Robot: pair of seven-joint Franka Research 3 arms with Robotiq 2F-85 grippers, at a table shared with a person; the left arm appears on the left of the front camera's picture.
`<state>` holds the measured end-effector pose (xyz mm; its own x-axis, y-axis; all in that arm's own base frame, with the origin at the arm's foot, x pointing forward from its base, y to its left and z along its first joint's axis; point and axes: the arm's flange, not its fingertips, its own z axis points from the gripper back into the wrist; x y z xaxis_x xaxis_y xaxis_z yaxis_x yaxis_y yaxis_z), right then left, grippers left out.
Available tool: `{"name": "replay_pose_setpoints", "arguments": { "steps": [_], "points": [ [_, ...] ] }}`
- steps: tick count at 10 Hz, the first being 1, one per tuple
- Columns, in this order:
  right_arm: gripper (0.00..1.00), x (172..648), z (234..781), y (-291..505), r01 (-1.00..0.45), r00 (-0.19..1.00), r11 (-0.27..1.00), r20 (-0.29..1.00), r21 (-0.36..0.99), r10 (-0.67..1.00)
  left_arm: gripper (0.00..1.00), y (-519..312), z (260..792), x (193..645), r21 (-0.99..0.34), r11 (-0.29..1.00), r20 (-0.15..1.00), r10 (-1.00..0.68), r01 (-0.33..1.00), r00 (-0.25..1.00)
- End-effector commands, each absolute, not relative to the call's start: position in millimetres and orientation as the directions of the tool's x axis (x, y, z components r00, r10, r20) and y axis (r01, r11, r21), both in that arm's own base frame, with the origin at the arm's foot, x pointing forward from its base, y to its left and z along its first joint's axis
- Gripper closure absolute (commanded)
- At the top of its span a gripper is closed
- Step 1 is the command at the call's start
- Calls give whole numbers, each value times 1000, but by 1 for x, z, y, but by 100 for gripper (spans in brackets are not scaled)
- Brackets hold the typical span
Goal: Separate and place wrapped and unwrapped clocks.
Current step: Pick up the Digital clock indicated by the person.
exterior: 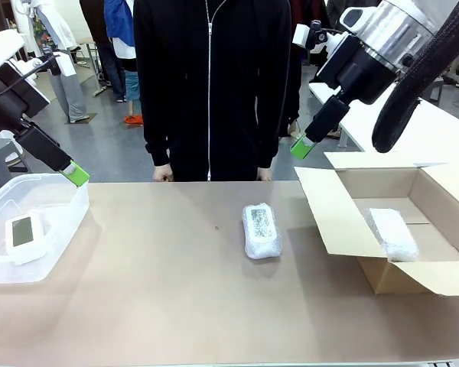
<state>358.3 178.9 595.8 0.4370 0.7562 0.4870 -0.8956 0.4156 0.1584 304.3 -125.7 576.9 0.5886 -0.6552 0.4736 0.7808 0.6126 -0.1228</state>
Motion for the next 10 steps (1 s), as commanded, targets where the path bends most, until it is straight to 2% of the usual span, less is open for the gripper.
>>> {"name": "replay_pose_setpoints", "arguments": {
  "steps": [1,10],
  "points": [
    [0,361,596,181,-891,447,420,498,174,743,0,-125,577,304,-127,613,475,-652,780,591],
    [0,361,596,181,-891,447,420,498,174,743,0,-125,577,304,-127,613,475,-652,780,591]
  ]
}}
